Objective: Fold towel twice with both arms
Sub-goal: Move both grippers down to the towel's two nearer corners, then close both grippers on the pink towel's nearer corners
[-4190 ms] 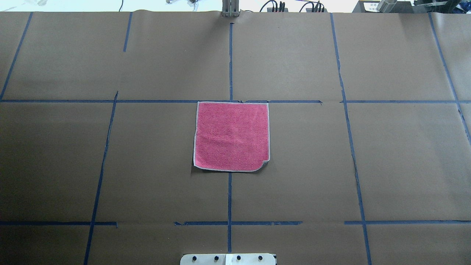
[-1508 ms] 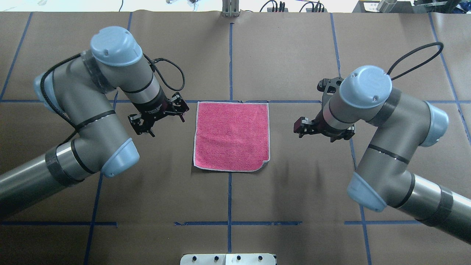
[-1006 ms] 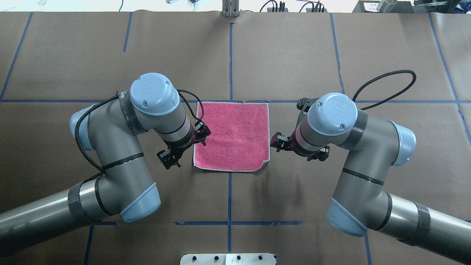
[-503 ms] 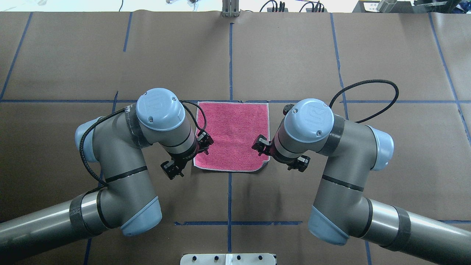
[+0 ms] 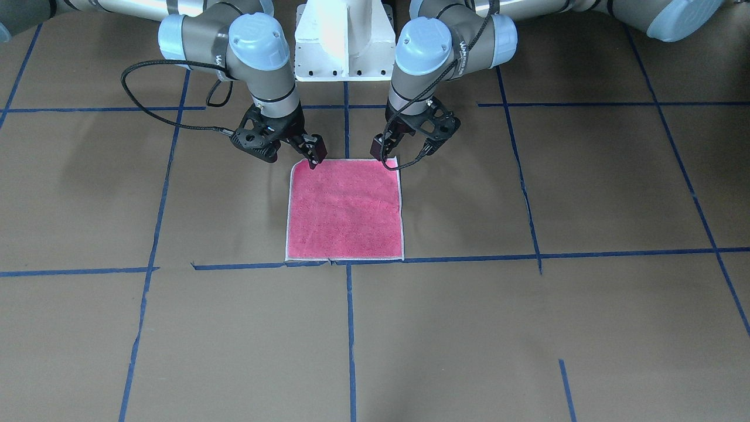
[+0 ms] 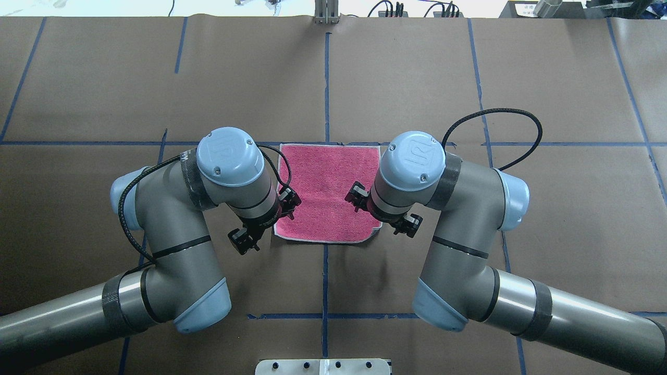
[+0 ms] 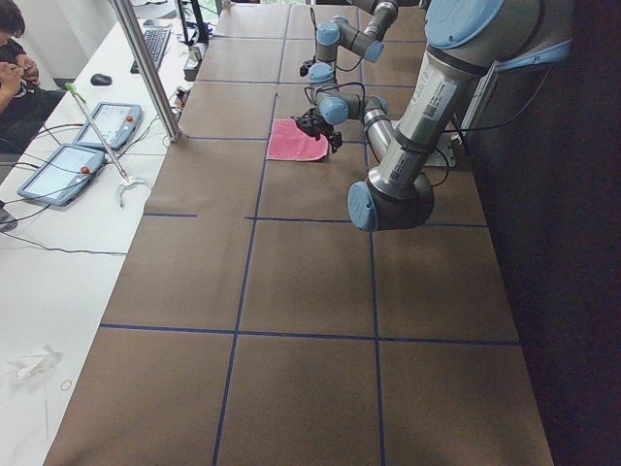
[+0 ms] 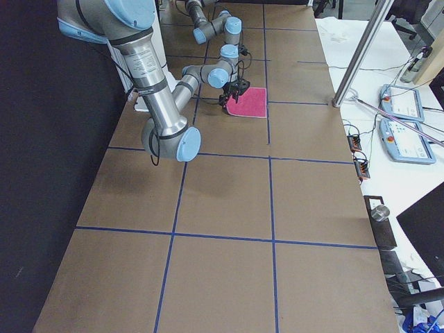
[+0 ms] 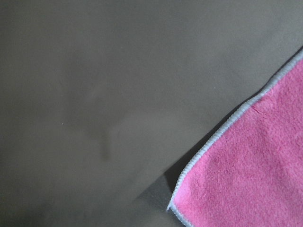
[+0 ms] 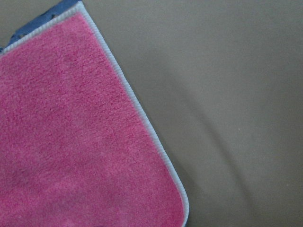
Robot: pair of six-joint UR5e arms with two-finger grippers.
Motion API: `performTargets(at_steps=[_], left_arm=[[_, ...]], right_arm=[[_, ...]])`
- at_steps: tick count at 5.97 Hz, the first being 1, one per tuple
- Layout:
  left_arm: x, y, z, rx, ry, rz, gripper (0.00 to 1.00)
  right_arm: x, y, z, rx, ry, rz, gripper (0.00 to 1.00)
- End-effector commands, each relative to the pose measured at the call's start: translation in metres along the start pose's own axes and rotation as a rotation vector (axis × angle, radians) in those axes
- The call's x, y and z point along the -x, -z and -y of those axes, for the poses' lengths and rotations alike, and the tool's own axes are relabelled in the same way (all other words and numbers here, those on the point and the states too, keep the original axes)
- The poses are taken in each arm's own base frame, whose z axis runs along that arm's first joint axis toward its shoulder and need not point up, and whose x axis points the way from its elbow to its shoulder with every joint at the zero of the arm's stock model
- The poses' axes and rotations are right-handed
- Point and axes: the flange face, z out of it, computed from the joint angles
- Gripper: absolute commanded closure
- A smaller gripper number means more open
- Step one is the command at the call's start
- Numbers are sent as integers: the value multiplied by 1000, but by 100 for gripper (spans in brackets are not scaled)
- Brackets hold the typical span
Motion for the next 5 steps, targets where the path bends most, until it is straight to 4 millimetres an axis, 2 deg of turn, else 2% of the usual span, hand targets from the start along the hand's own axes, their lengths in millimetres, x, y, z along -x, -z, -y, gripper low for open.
performTargets(at_steps=[1, 3, 5], left_arm=[[1, -9, 7, -28, 0, 6, 0], [4, -14, 6, -29, 0, 16, 0], [0, -36, 6, -35, -22, -12, 0]], right_arm=[[0, -14, 20, -19, -20, -29, 0], [-6, -20, 18, -14, -22, -42, 0], [-9, -24, 8, -1, -13, -47, 0]])
